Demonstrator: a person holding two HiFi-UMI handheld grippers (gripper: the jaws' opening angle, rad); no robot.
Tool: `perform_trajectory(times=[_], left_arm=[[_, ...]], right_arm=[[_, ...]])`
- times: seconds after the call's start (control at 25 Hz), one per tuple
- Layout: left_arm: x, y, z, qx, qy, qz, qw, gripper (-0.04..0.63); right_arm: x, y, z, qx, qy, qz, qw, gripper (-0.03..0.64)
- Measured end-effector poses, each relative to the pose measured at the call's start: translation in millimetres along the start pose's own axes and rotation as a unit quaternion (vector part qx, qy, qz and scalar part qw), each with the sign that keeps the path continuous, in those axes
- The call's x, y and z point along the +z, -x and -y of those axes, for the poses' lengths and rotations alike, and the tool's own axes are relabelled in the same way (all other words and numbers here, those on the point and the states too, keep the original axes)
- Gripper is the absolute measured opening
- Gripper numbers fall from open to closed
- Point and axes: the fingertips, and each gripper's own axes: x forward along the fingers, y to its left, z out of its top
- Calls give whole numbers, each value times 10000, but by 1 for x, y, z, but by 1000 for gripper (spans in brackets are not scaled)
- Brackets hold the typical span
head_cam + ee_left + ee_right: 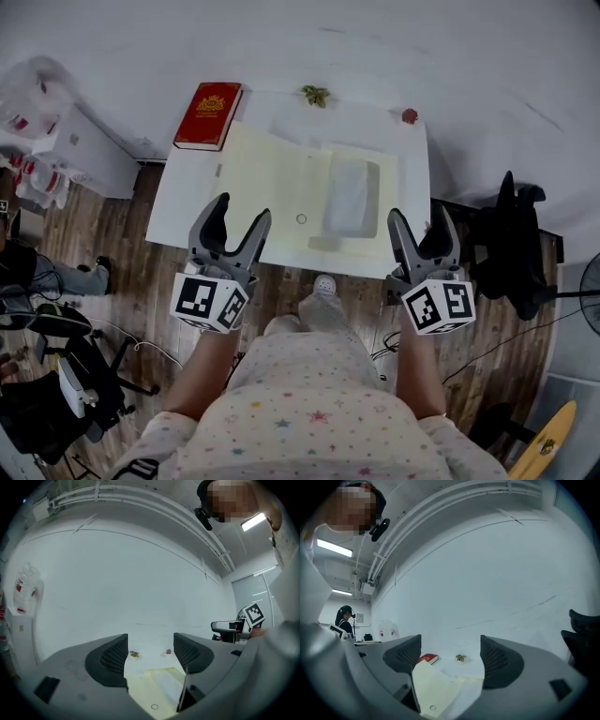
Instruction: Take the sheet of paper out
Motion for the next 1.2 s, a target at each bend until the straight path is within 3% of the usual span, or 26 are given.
perform_trajectory(times=[0.6,0.88,1.2], left_arm=[[-4,-116,5,478,8,11,9989,279],[-5,-139,4,568,8,-18,9984,280],[-7,-166,-14,420,76,-72,9991,281]], right_arm=[[16,-97,92,502,-72,-123,9986,376],[17,-121,105,611,-153,-117,9979,376],[16,-144,110,423,-111,-181,9989,374]])
